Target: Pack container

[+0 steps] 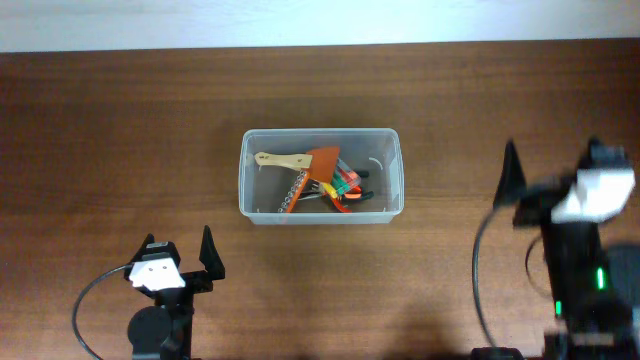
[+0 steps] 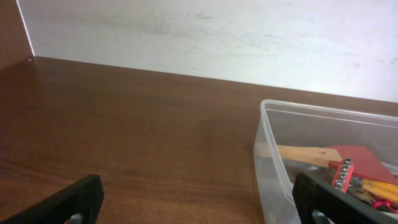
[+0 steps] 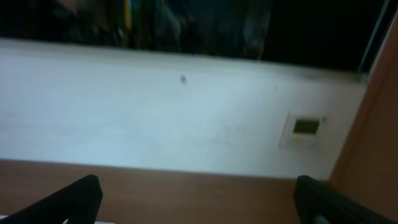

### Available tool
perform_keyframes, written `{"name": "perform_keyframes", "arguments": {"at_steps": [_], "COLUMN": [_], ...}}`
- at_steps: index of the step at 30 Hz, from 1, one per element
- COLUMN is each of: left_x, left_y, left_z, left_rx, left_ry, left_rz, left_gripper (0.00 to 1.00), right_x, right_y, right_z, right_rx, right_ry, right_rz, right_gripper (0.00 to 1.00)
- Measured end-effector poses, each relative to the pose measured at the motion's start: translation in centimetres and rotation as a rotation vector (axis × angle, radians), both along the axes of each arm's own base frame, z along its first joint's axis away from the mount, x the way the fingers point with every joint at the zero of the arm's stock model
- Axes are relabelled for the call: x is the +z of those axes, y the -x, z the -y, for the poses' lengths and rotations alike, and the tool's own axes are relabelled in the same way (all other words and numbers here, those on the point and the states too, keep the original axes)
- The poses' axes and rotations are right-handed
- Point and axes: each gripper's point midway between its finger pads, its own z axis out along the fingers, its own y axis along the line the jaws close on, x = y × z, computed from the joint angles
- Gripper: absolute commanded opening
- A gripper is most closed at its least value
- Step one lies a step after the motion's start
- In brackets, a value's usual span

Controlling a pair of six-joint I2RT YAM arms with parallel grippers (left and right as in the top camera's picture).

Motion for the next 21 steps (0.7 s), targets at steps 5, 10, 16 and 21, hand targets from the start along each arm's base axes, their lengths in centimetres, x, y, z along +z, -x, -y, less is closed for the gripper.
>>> {"name": "perform_keyframes", "arguments": {"at_steps": [5,10,16,21], "left_x": [0.0,0.0,0.0,0.0], "left_y": [0.0,0.0,0.0,0.0], "left_z": [0.0,0.0,0.0,0.0], "left_rx": [0.0,0.0,0.0,0.0], "left_ry": [0.0,0.0,0.0,0.0], "left_rz": [0.0,0.0,0.0,0.0], "left_gripper": [0.99,0.99,0.99,0.99], "right_x": [-1.0,-2.7,-4.3,-8.1], "right_y": [2.6,3.3,4.5,4.0], "right_z": [-1.1,-1.7,-2.5,-3.0], "right_rx": [0.058,0.088,0.13,0.151], "right_ry": [0.008,0.018,0.022,0.019], "right_rz": [0.08,0.168,0.272,0.236], "right_gripper": [0.99,0.99,0.99,0.99]}}
